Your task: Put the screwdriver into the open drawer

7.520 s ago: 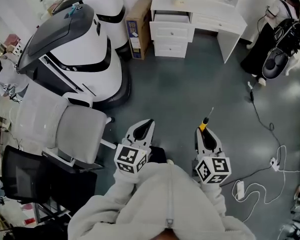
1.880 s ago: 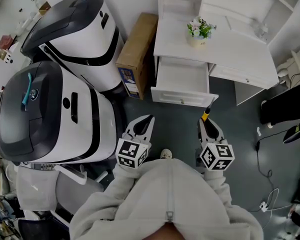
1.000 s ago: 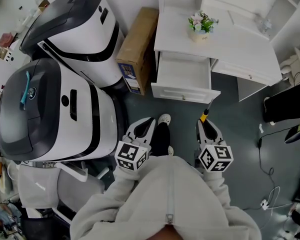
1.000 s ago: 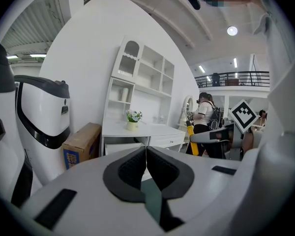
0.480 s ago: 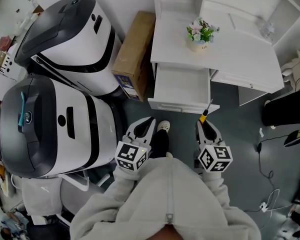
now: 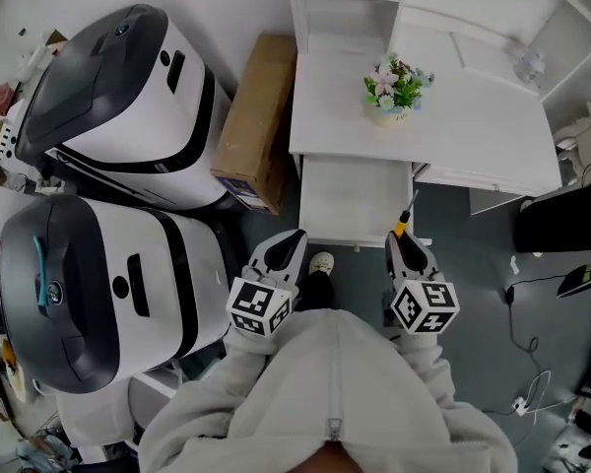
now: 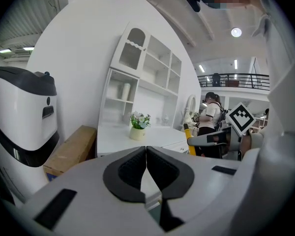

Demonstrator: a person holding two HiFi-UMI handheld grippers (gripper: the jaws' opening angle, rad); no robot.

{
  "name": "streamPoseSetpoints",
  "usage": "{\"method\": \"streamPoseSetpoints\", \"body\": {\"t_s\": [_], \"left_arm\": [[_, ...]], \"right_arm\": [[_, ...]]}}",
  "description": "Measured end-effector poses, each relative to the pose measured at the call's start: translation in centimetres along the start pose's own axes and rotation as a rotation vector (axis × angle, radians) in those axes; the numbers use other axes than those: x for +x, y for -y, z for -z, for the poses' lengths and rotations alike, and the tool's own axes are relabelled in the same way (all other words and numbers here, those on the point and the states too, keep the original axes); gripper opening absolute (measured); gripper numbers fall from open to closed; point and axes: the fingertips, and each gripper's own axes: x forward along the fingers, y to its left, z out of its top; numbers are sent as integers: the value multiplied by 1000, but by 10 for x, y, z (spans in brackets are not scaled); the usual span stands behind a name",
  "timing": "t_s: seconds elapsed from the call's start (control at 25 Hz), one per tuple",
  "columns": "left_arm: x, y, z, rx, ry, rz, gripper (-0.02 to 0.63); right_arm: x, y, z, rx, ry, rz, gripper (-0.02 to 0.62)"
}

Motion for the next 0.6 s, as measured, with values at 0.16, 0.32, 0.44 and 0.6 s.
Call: {"method": "streamPoseSetpoints", "body": {"t_s": [0.16, 0.32, 0.44, 0.6], "left_arm": [[21, -20, -13, 3, 4, 13, 17], [40, -36, -23, 5, 12, 29, 17], [52, -47, -28, 7, 17, 40, 17], [64, -61, -33, 13, 22, 58, 17]], "right_arm": [[24, 1, -15, -4, 2, 8, 89], [46, 3, -28, -15, 3, 17, 89], [61, 3, -36, -23, 6, 24, 89], [78, 2, -42, -28, 13, 30, 89]]}}
